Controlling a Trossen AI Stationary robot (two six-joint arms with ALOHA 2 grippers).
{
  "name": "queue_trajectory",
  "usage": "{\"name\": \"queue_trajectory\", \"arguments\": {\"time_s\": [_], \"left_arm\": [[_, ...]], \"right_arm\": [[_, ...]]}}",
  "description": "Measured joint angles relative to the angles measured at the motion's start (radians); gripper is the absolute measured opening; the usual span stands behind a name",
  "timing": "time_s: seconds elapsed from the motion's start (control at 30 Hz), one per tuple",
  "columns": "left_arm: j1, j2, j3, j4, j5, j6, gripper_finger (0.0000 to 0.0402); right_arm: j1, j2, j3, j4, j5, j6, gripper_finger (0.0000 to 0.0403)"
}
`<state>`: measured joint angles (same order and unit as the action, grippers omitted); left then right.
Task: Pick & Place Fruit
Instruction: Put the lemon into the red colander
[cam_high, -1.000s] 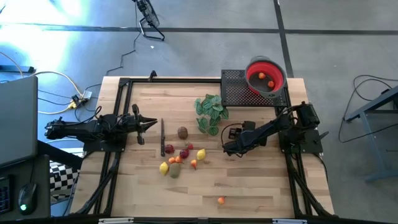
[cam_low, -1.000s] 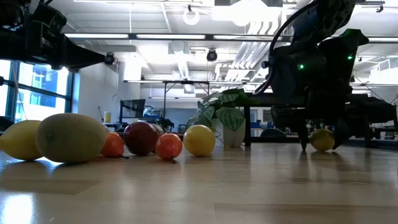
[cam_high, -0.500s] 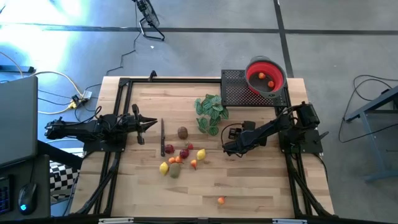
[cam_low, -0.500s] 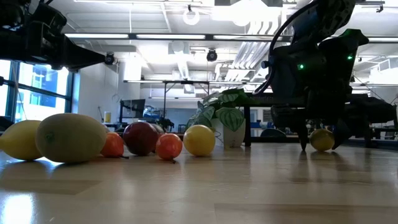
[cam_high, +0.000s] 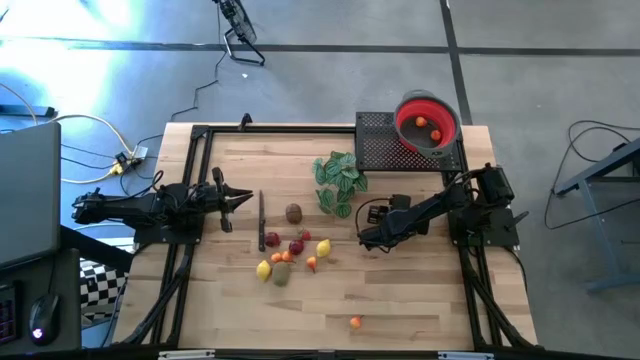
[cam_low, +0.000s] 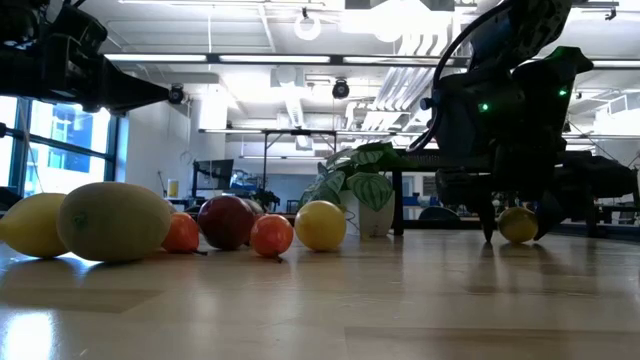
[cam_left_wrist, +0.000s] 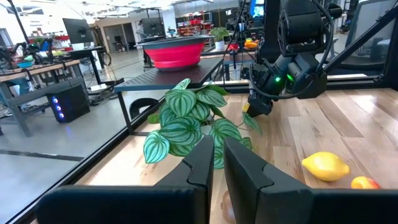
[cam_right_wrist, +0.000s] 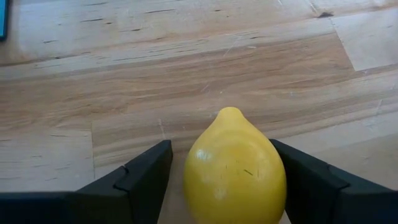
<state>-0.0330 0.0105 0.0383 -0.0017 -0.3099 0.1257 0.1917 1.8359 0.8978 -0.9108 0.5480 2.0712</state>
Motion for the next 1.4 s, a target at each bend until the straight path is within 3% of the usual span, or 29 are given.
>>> {"name": "queue_trajectory", "arguments": {"time_s": [0.63, 1.4], "left_arm": [[0.0, 0.0, 0.0, 0.0, 0.003, 0.0, 0.0033], [0.0, 0.0, 0.0, 0.0, 0.004, 0.0, 0.0033]], "right_arm": [[0.0, 0.0, 0.0, 0.003, 0.01, 0.0, 0.0204], [0.0, -0.026, -0.001, -0.004, -0.009, -0.027, 0.0201]]}}
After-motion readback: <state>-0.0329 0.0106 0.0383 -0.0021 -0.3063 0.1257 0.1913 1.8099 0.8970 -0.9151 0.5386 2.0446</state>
